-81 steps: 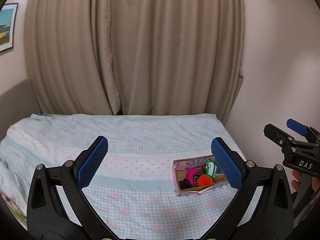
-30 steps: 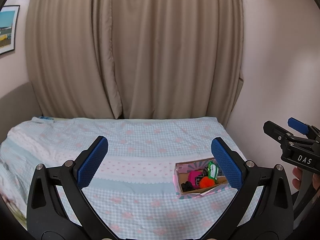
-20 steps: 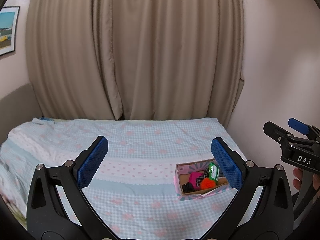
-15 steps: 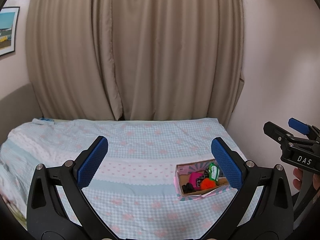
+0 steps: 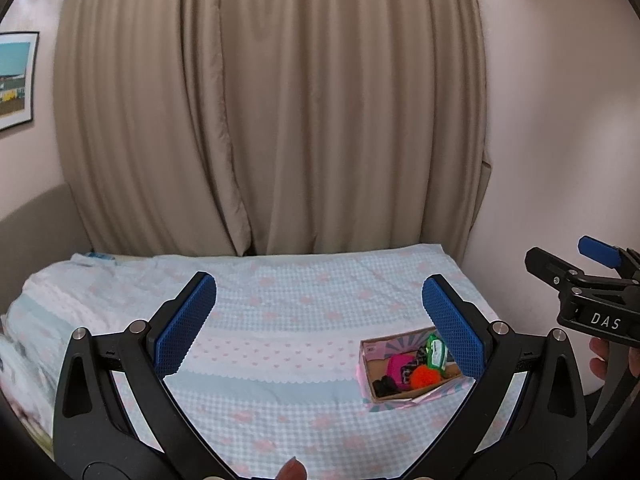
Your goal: Organize soft objects
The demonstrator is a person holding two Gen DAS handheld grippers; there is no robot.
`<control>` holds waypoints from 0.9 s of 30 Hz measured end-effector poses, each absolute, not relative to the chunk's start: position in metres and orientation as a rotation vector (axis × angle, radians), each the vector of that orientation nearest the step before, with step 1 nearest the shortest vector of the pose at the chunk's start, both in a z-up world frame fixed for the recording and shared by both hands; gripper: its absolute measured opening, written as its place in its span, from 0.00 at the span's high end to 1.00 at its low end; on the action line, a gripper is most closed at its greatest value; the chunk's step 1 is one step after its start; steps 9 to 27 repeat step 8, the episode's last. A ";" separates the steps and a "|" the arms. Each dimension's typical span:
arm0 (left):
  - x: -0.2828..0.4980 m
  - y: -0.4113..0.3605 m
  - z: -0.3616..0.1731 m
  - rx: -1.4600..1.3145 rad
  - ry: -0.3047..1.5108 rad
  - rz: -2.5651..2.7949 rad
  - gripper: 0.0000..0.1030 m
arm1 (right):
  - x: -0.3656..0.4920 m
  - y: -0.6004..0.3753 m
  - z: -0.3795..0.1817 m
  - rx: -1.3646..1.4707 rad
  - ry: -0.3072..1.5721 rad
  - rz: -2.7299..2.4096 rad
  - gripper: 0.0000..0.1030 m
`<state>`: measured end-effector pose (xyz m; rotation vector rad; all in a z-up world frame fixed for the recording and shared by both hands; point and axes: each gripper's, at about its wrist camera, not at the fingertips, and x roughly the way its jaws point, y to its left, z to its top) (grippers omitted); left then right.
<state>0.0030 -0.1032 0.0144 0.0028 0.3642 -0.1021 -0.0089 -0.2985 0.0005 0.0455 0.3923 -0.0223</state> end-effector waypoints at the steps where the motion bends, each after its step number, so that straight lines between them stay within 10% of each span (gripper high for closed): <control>1: 0.004 -0.103 0.014 -0.002 0.365 -0.106 0.00 | -0.009 -0.299 0.000 0.046 0.392 -0.022 0.00; 27: 0.007 -0.098 0.013 -0.039 0.362 -0.104 0.00 | -0.009 -0.298 0.000 0.047 0.394 -0.023 0.00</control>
